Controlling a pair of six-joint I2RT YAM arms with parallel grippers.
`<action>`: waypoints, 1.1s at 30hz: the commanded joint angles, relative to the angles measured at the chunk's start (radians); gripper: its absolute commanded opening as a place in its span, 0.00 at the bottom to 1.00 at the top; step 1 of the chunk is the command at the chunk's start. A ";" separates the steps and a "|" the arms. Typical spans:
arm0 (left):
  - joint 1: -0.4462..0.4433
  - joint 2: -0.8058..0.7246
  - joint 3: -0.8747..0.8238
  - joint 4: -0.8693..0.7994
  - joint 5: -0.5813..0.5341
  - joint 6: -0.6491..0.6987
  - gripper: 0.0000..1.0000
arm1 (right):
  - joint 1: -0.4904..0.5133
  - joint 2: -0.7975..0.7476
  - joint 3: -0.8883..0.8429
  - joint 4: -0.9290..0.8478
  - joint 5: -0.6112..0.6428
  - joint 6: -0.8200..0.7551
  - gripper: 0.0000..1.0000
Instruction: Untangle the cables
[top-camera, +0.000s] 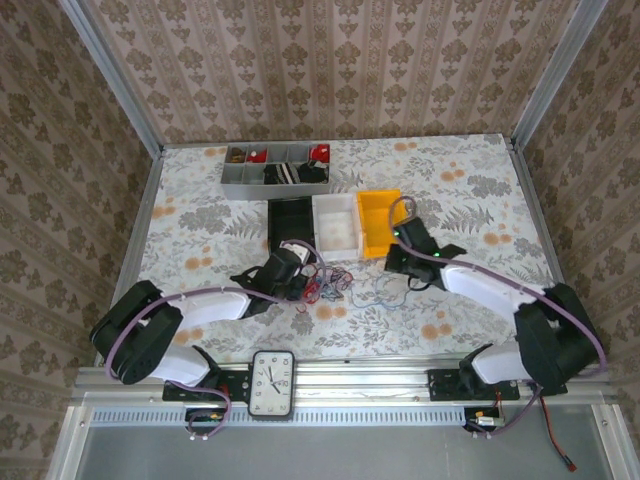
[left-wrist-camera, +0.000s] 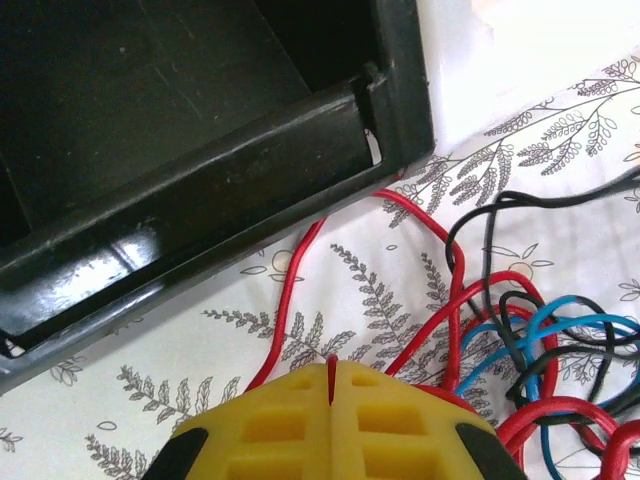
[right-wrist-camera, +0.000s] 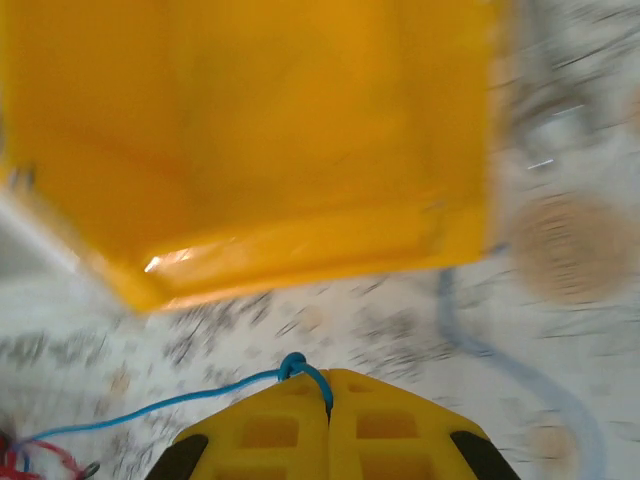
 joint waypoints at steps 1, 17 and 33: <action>0.006 -0.018 -0.028 -0.037 -0.048 -0.027 0.00 | -0.089 -0.084 -0.051 -0.066 0.082 0.095 0.00; 0.115 -0.150 -0.076 -0.278 -0.393 -0.351 0.00 | -0.558 -0.247 -0.089 -0.137 -0.033 0.095 0.00; 0.270 -0.157 -0.028 -0.476 -0.389 -0.642 0.00 | -0.901 -0.238 -0.039 -0.128 -0.226 0.079 0.00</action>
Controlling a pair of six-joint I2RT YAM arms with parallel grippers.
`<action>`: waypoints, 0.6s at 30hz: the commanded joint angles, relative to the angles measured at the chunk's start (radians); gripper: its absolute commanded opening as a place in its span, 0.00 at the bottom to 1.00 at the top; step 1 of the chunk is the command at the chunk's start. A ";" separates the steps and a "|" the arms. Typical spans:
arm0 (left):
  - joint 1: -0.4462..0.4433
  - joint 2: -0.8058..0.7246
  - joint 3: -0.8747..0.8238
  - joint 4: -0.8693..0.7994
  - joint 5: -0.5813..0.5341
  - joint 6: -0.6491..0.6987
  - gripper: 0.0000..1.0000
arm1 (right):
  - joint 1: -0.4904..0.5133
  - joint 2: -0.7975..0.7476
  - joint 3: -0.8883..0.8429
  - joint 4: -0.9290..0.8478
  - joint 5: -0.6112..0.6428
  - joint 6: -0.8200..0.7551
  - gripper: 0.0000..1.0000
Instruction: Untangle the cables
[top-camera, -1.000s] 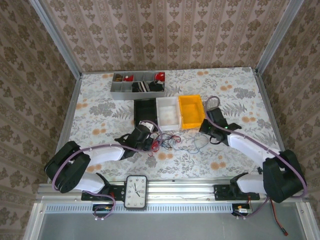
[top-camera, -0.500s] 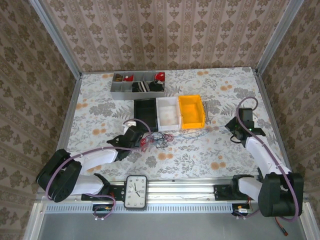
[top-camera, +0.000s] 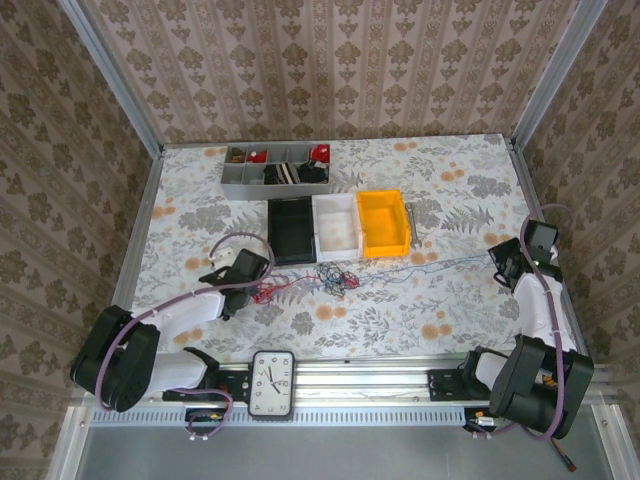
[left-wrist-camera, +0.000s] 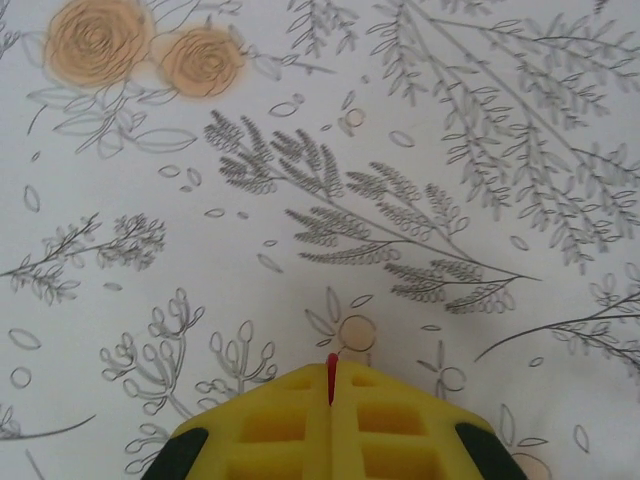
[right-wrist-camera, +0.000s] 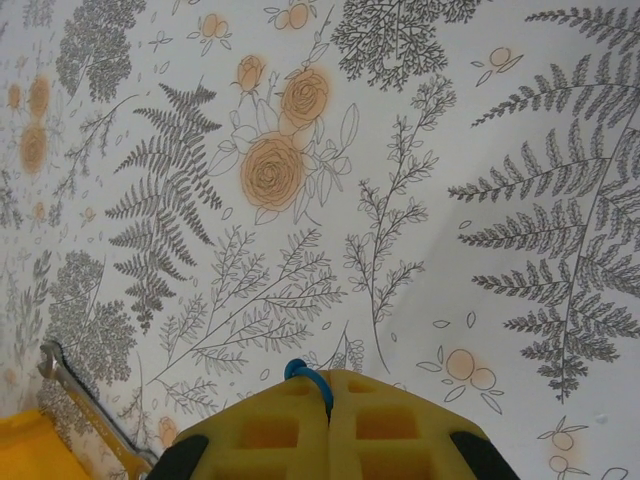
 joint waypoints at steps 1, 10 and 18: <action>0.026 0.000 0.031 -0.100 -0.031 -0.111 0.00 | -0.032 -0.002 0.045 -0.027 -0.041 -0.013 0.00; 0.193 -0.076 0.012 -0.092 0.091 -0.204 0.00 | -0.155 0.016 0.050 0.036 -0.189 0.045 0.00; 0.155 -0.053 0.054 0.044 0.174 -0.012 0.00 | 0.065 -0.019 0.088 -0.018 -0.126 -0.110 0.00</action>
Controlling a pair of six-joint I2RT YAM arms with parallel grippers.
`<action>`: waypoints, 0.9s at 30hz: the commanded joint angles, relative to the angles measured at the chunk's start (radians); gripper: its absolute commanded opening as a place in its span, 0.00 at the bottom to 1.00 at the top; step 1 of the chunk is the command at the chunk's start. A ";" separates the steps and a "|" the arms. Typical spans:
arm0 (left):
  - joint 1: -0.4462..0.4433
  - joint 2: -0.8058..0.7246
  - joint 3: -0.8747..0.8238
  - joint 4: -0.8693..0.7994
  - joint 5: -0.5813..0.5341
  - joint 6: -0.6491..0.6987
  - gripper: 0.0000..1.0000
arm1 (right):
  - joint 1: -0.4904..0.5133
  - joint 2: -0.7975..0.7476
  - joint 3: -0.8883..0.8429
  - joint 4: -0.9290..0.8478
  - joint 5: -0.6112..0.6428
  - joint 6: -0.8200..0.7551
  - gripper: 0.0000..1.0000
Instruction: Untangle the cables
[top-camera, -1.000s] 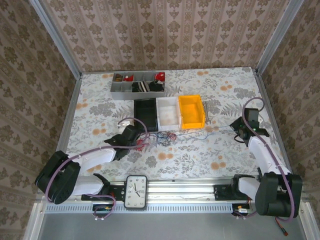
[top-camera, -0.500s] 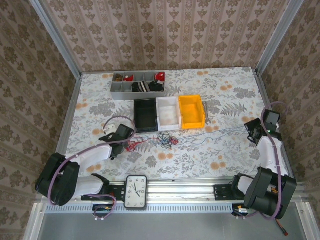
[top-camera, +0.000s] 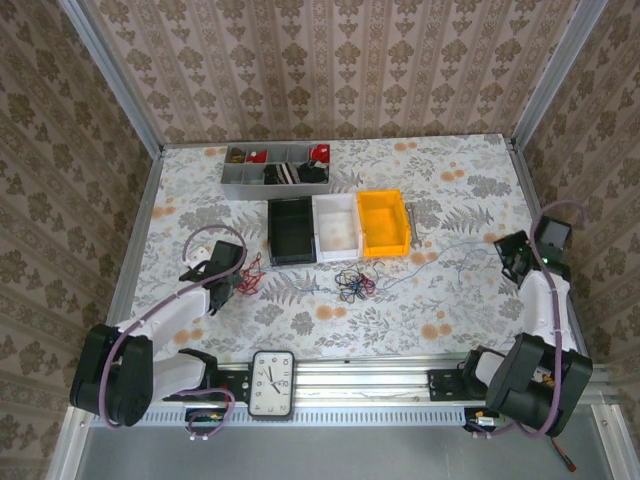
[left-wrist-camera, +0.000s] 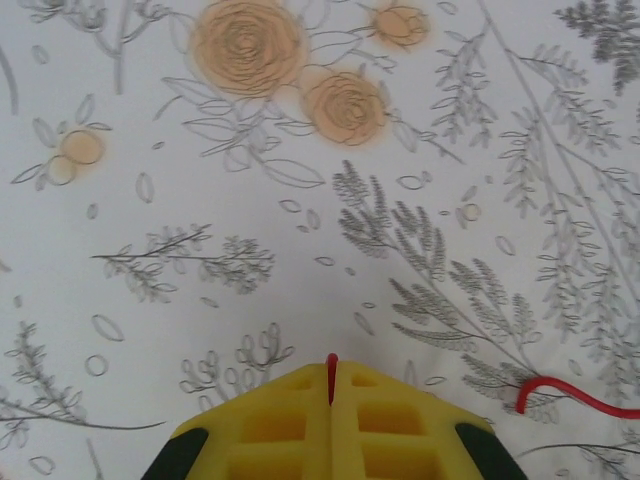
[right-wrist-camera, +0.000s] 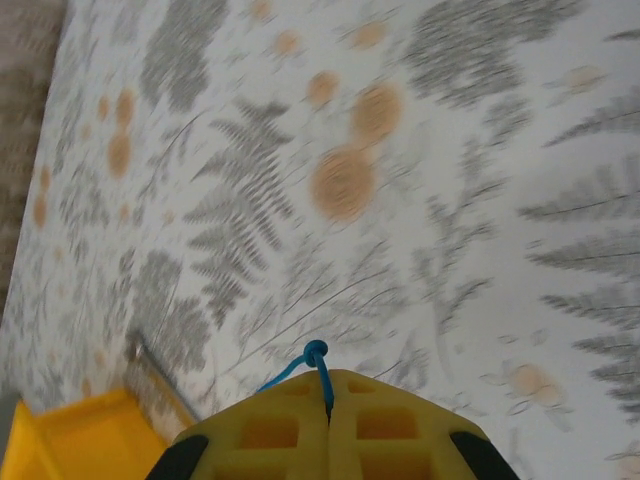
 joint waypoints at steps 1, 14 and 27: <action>-0.054 0.032 0.034 0.132 0.109 0.162 0.00 | 0.146 -0.023 0.039 -0.035 0.022 -0.103 0.00; -0.509 -0.082 0.184 0.031 0.045 0.679 0.84 | 0.438 0.057 -0.050 0.073 0.144 -0.085 0.00; -0.639 0.357 0.427 0.222 0.510 0.967 0.72 | 0.443 0.059 -0.023 0.029 0.141 -0.133 0.00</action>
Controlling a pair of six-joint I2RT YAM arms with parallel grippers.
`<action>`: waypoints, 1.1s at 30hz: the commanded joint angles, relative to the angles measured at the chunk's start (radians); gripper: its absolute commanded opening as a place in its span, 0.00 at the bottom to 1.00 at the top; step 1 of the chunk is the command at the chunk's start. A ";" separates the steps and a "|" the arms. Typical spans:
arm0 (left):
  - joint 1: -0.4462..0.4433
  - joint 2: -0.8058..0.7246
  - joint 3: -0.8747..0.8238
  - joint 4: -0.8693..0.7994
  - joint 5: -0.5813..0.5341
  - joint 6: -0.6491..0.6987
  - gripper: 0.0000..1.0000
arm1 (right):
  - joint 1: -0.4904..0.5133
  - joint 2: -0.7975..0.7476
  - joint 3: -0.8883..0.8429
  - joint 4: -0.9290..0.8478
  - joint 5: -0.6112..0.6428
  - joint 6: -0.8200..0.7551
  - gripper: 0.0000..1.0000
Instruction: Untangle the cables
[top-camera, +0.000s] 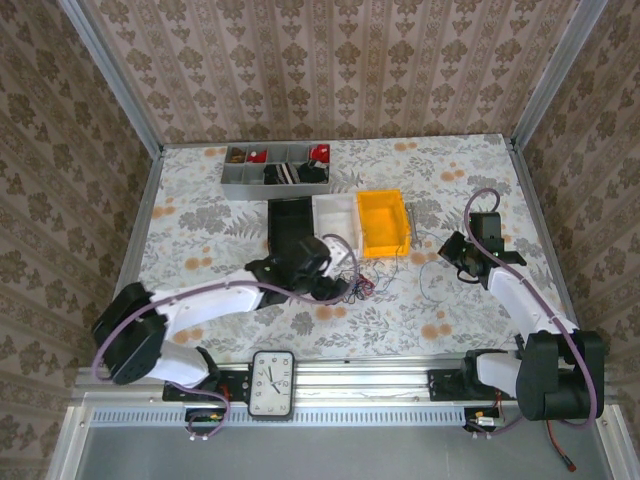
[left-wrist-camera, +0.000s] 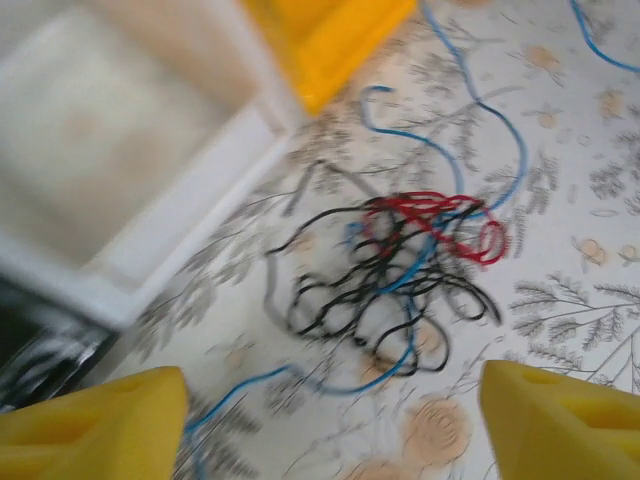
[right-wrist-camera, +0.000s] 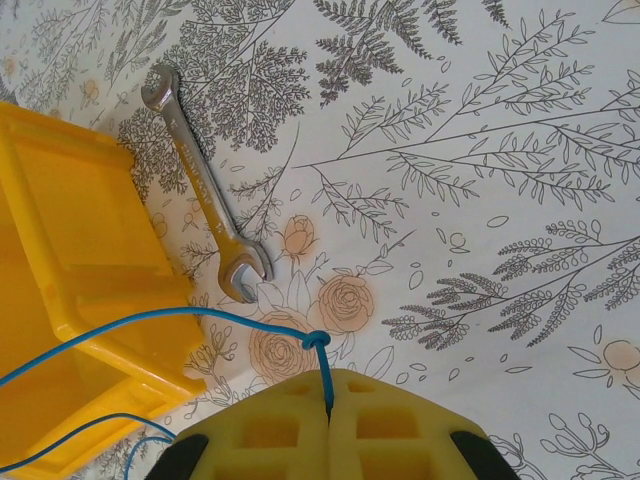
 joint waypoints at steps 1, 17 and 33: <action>-0.014 0.127 0.096 0.029 0.115 0.122 0.67 | 0.008 -0.010 0.017 -0.014 0.022 -0.024 0.00; 0.034 0.289 0.066 0.046 0.178 0.118 0.04 | -0.016 -0.052 0.037 -0.075 0.082 -0.008 0.00; 0.158 0.062 -0.194 0.108 0.005 -0.096 0.00 | -0.449 -0.135 0.071 -0.226 0.142 0.022 0.00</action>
